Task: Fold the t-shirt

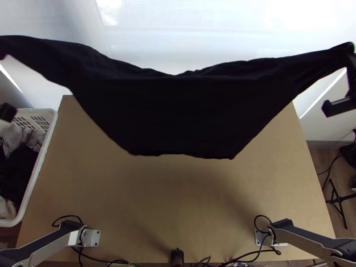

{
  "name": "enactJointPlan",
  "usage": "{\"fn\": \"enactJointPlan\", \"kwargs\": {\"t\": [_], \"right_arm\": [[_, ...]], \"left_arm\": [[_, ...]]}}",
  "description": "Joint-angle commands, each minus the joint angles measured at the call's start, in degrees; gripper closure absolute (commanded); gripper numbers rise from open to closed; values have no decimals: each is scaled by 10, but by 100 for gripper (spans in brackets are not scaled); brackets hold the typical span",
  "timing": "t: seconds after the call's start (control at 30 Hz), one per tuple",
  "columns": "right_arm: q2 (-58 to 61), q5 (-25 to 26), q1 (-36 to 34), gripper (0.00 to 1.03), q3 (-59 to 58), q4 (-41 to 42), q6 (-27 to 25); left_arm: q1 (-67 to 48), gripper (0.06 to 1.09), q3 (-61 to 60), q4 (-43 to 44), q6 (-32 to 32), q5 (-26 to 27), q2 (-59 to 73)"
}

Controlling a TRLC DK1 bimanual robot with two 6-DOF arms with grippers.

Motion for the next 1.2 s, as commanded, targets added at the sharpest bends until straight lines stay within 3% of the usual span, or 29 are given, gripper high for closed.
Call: {"fn": "enactJointPlan", "kwargs": {"t": [0.0,0.23,0.4,0.53,0.7,0.87,1.0,1.17], "right_arm": [[-31,2,18,100,9,39,-53],[-38,1,69,100,13,34,-85],[-48,1,76,100,-4,-2,-45],[-68,1,87,100,-112,2,-22],[-109,1,94,100,-321,91,10],[-115,-6,85,100,-502,194,13],[-83,-20,64,100,-588,278,14],[-19,-21,33,100,-627,361,21]], "left_arm": [[59,105,3,26,13,-3,-67],[82,105,2,13,14,-3,-112],[83,105,-15,-39,13,-2,-128],[81,105,-104,-51,-4,-2,-130],[63,105,-283,19,-25,1,-124],[43,105,-458,148,-37,1,-96],[44,105,-538,251,-37,0,-34],[66,105,-554,347,-37,1,83]]}}
